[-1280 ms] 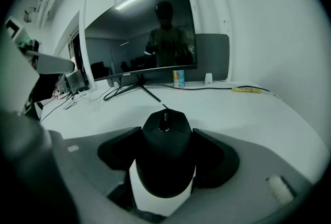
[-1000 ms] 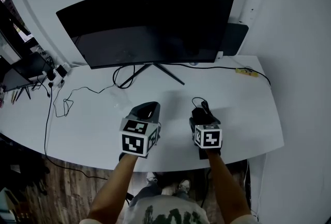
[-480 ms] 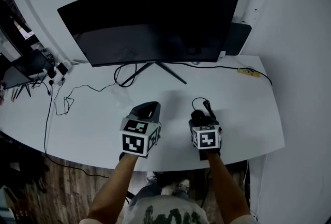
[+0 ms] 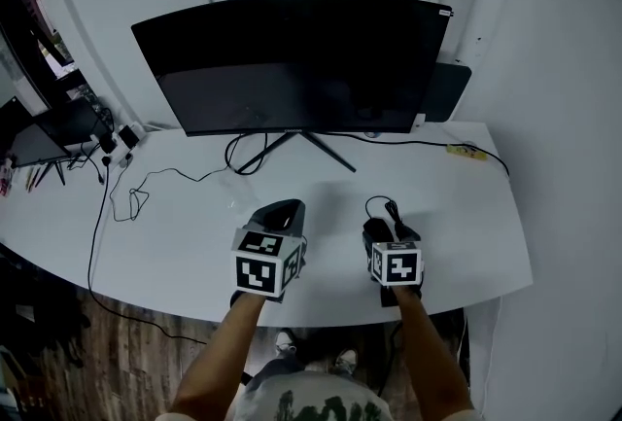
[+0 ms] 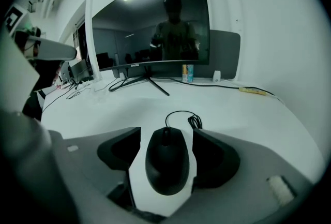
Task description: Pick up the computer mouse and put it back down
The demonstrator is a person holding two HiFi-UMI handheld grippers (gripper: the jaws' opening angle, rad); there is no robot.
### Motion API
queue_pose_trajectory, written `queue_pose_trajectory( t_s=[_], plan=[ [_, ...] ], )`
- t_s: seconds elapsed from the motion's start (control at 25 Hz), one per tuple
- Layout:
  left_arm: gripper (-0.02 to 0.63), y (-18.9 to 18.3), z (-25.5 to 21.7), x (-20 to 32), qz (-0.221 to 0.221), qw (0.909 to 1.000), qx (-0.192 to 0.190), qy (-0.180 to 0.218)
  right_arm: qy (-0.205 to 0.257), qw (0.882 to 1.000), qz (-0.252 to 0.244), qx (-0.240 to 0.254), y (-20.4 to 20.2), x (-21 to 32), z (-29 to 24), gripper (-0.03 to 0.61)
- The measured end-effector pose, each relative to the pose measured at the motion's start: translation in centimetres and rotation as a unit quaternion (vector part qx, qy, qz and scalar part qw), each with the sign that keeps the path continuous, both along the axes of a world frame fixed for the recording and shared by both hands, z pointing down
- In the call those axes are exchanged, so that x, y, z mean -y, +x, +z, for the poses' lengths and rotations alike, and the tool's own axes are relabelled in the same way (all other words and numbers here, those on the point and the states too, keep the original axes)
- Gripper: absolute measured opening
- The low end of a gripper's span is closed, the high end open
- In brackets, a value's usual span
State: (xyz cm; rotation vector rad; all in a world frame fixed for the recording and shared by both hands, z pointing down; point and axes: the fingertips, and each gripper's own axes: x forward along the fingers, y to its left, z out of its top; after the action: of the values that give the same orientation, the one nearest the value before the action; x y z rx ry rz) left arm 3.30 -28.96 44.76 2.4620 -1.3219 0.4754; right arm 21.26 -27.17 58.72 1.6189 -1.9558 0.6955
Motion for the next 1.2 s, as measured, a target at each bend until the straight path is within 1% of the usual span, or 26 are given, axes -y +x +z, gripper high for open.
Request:
queue_pose_trajectory(
  t_s=[0.2, 0.36, 0.44, 0.52, 0.64, 0.84, 1.04, 1.2],
  plan=[
    [0.005, -0.8, -1.5, -0.3, -0.009, 0.9998, -0.010, 0.014, 0.039, 0.999, -0.008, 0.009, -0.6, 0.8, -4.6, 0.294],
    [0.005, -1.7, -2.9, -0.5, -0.016, 0.9994, -0.016, 0.025, 0.073, 0.997, -0.016, 0.012, -1.5, 1.2, -8.8, 0.254],
    [0.005, -2.1, -3.5, -0.5, -0.019, 0.9992, -0.019, 0.031, 0.090, 0.996, -0.019, 0.014, -2.0, 1.4, -10.9, 0.217],
    [0.005, -2.5, -4.0, -0.6, -0.020, 0.9990, -0.020, 0.035, 0.106, 0.994, -0.026, 0.015, -2.6, 1.4, -13.0, 0.202],
    [0.005, -3.0, -4.7, -0.7, -0.021, 0.9987, -0.019, 0.042, 0.136, 0.990, -0.038, 0.016, -3.5, 1.4, -16.1, 0.180],
    [0.005, -3.8, -5.7, -0.7, -0.022, 0.9982, -0.019, 0.053, 0.183, 0.982, -0.048, 0.023, -4.8, 1.0, -20.4, 0.122],
    [0.005, -4.3, -7.0, -0.8, -0.021, 0.9972, -0.022, 0.068, 0.219, 0.974, -0.054, 0.034, -5.7, 0.2, -23.7, 0.095],
    [0.005, -4.6, -8.0, -1.0, -0.021, 0.9965, -0.027, 0.076, 0.240, 0.968, -0.056, 0.043, -6.0, -0.5, -25.3, 0.066]
  ],
)
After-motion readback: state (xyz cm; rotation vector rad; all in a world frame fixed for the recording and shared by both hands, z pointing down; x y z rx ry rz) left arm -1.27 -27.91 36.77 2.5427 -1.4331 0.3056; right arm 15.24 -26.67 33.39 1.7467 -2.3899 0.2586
